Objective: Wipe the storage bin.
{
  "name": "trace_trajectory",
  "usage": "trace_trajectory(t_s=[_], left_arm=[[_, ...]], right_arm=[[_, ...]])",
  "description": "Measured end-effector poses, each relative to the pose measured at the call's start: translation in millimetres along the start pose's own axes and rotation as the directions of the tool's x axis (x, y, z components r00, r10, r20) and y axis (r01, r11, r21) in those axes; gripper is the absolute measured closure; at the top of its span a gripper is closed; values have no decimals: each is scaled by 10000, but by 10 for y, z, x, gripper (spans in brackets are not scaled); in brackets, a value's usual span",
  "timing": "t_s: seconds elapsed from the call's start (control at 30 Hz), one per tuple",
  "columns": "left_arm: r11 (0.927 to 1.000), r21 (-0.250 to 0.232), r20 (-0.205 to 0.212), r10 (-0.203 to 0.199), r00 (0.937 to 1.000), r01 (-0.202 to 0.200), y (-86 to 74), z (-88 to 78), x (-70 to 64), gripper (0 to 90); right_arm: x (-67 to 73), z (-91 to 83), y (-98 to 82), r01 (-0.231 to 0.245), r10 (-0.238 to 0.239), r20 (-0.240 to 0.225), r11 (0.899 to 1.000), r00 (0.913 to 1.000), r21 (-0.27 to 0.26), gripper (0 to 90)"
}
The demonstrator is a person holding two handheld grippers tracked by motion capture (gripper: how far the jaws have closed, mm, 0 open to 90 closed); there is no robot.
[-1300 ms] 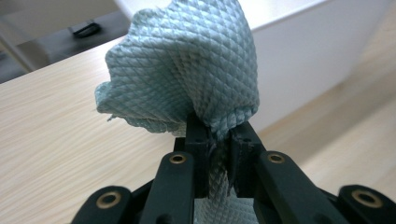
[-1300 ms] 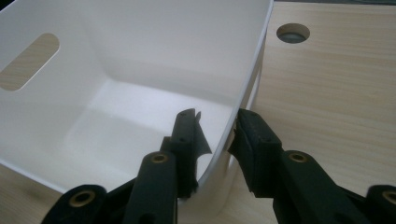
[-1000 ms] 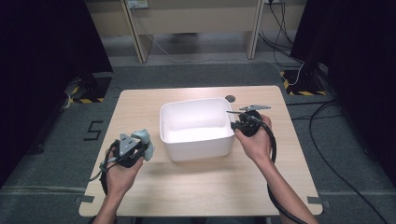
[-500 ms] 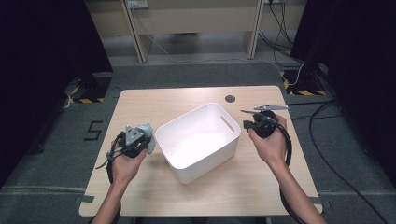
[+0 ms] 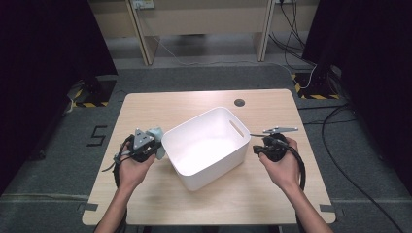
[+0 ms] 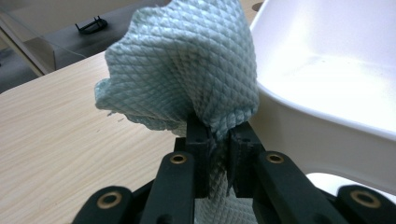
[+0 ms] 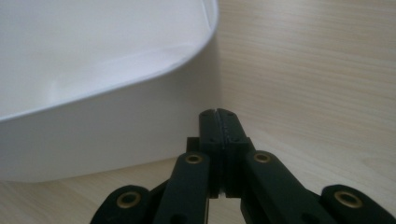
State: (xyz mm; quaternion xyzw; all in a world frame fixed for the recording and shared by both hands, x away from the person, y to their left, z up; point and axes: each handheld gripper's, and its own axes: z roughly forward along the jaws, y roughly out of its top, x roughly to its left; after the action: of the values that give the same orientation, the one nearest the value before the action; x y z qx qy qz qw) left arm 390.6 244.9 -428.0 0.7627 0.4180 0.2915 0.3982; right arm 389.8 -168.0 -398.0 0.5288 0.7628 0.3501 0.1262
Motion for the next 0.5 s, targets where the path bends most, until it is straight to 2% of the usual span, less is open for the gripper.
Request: trace_trajectory(t_s=[0.1,0.2,0.5], left_arm=[[10000,-31,103,-61,9999,62,-22,-9,-8,810],[10000,-39,147,-20,9999,20,-34,-19,-26,809],[9999,-22,237,-99,9997,100,-9,-1,-121,809]], right_arm=[[107,14,17,125,-127,-258,9999,9996,-91,900],[219,52,35,510,-511,-245,9987,9984,-29,900],[319,201,191,590,-593,-370,9982,9976,-98,900]])
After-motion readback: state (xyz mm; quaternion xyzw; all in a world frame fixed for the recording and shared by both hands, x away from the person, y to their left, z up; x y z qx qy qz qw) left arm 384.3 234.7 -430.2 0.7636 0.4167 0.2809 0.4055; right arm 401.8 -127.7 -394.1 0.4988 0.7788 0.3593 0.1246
